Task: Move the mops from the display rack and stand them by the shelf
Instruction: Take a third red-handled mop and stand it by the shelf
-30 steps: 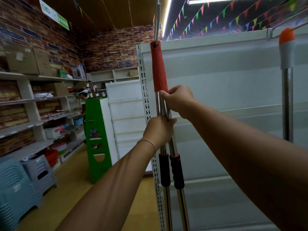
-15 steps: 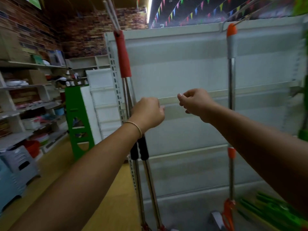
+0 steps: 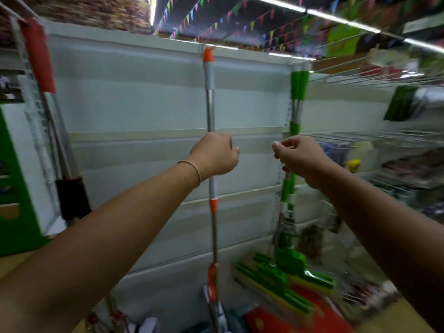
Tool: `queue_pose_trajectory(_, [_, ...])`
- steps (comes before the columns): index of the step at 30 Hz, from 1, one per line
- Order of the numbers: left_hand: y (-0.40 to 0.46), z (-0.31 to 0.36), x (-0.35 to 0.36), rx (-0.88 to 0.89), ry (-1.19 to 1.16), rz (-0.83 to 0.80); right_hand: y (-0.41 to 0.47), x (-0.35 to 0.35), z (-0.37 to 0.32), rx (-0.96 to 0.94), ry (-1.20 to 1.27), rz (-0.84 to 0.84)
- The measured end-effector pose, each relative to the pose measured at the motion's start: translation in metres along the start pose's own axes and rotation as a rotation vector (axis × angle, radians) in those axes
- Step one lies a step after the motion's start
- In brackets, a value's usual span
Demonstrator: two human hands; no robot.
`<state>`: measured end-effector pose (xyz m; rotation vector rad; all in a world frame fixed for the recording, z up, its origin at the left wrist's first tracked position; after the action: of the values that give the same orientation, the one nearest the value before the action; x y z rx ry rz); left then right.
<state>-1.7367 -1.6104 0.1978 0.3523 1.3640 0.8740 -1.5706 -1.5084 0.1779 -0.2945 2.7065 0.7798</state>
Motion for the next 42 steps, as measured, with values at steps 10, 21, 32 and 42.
queue_pose_trajectory(10, [0.001,0.222,0.074,0.232,-0.194,-0.038,-0.014,-0.226,0.094,0.08,-0.171,0.251])
queue_pose_trajectory(21, [0.003,0.416,0.169,0.454,-0.442,-0.129,-0.037,-0.414,0.197,0.249,-0.314,0.489])
queue_pose_trajectory(32, [0.055,0.578,0.305,0.583,-0.645,-0.236,0.002,-0.553,0.303,0.372,-0.464,0.703])
queue_pose_trajectory(42, [0.121,0.678,0.403,0.649,-0.733,-0.333,0.06,-0.629,0.37,0.455,-0.578,0.832])
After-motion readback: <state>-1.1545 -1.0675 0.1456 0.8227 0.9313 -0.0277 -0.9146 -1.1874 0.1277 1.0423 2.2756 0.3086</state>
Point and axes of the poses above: each hand's wrist, its own y-axis towards the middle knuckle, its own x-axis out of the palm, z = x × y, the point moved 10 cm from there along y, towards the middle knuckle, and after that the axes turned 9 degrees about z, right-handed, at the moved point
